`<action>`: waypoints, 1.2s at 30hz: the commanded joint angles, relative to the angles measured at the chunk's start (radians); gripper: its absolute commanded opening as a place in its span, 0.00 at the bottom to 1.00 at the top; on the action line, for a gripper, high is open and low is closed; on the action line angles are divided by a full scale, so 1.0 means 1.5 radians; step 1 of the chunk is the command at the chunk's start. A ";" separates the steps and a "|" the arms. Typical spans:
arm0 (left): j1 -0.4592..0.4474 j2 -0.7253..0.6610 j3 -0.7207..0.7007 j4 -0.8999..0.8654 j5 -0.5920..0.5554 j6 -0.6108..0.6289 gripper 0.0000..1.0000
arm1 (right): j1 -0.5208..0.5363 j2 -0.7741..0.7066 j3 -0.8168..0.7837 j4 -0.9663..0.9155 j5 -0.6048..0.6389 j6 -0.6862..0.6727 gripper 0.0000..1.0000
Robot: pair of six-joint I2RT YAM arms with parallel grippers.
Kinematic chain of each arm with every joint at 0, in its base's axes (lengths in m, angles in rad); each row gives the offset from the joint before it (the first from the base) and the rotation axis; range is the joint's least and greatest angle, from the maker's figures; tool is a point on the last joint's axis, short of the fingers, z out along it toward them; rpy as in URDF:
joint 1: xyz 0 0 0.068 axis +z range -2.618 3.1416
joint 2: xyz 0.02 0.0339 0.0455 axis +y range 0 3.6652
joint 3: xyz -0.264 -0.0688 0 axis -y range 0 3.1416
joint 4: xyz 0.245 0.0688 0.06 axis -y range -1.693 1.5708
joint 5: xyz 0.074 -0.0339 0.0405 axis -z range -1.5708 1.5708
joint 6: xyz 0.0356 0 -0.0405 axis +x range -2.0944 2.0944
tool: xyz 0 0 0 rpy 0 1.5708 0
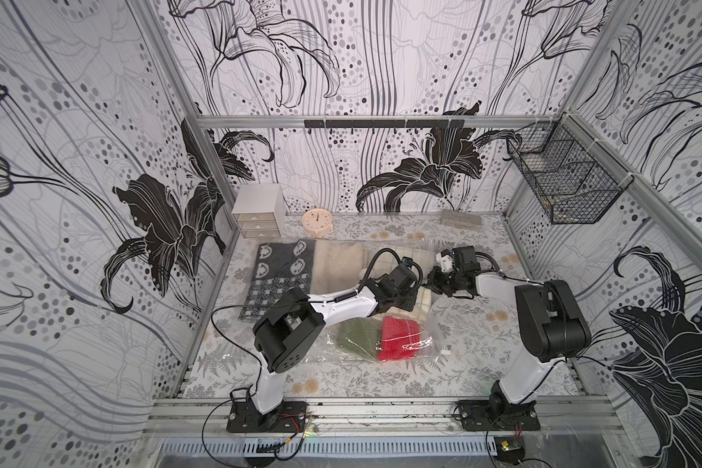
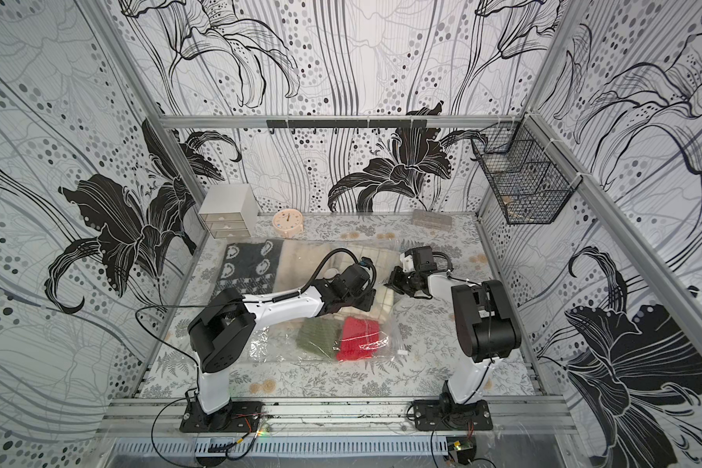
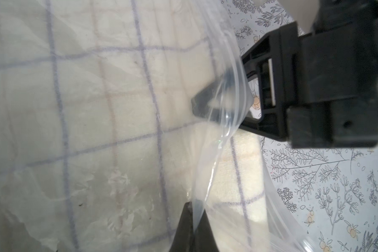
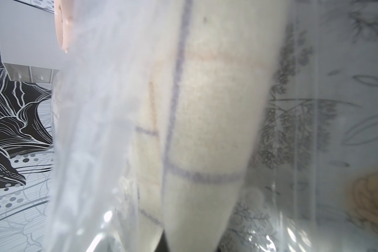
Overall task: Take the scarf out of the vacuum bag
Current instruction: Take out the scarf from the vacuum bag.
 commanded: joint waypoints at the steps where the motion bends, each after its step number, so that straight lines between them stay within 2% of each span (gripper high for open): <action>1: 0.009 0.004 -0.009 0.015 -0.014 -0.004 0.00 | -0.012 -0.034 0.022 -0.071 0.025 -0.019 0.00; 8: 0.015 0.000 -0.020 0.024 -0.015 -0.008 0.00 | -0.026 -0.050 0.044 -0.177 0.102 -0.052 0.00; 22: 0.033 -0.006 -0.034 0.036 -0.006 -0.017 0.00 | -0.057 -0.112 0.066 -0.284 0.200 -0.070 0.00; 36: 0.040 -0.014 -0.043 0.037 -0.009 -0.014 0.00 | -0.126 -0.128 0.059 -0.331 0.254 -0.064 0.00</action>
